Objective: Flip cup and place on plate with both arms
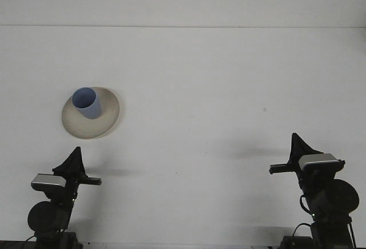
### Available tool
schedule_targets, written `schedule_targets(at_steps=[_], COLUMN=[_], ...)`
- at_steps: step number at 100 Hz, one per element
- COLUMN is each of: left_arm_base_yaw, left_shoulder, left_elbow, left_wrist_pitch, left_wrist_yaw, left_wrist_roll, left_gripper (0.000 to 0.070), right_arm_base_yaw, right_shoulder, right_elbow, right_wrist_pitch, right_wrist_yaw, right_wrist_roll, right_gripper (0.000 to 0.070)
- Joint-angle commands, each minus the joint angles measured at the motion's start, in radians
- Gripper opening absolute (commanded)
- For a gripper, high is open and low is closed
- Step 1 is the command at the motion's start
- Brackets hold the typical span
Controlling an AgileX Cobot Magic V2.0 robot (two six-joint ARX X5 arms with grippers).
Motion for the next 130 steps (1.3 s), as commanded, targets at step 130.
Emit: schedule_targets(at_steps=[130], left_arm_base_yaw=[0.002], left_shoulder=[-0.004], left_elbow=[-0.02], left_wrist_pitch=[0.01], left_wrist_yaw=[0.011], left_wrist_roll=[-0.015], left_gripper=[0.0012], right_arm_base_yaw=[0.003], right_shoulder=[-0.069], right_elbow=[-0.058], right_wrist_pitch=[0.068], right_wrist_yaw=[0.03], right_wrist_roll=[-0.002], right_gripper=[0.0])
